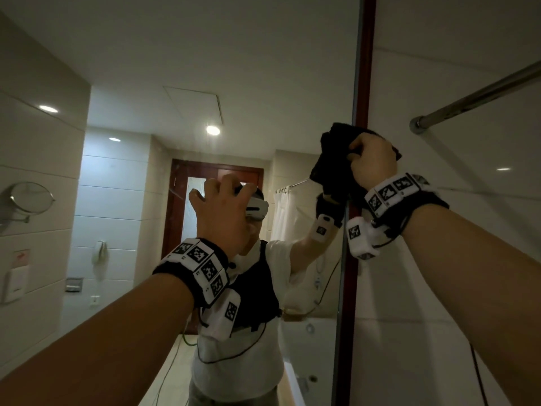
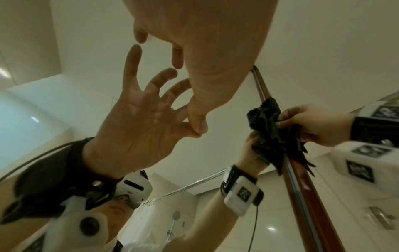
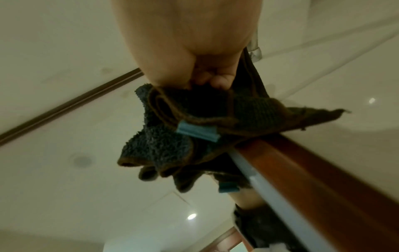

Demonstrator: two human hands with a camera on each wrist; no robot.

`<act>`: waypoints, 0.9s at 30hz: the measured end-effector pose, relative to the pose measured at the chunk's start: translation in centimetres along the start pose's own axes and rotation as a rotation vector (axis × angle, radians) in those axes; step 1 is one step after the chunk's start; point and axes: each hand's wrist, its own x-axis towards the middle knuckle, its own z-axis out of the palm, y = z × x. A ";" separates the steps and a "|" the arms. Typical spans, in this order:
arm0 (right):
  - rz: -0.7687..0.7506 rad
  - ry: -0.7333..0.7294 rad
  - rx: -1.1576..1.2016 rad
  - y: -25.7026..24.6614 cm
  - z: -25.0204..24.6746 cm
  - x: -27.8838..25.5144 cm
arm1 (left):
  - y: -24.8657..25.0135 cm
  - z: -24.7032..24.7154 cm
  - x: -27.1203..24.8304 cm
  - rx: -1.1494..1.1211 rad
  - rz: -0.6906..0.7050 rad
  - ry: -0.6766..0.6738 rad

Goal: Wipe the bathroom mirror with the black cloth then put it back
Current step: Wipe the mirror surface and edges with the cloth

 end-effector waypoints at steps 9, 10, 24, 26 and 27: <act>0.015 -0.004 -0.013 0.1 0.0 0.2 | 0.2 0.3 -0.4 0.006 -0.013 0.021; 0.017 -0.013 -0.003 0.3 -0.1 -0.3 | 0.3 0.3 -0.5 0.009 -0.013 0.026; 0.052 -0.193 -0.079 3.1 2.4 -15.1 | 4.5 0.7 -7.2 0.030 0.112 -0.188; 0.039 -0.198 -0.079 3.7 3.0 -17.8 | 4.8 0.9 -8.5 0.024 0.121 -0.212; 0.040 -0.203 -0.077 4.0 3.4 -19.2 | 4.9 0.9 -9.1 0.034 0.126 -0.238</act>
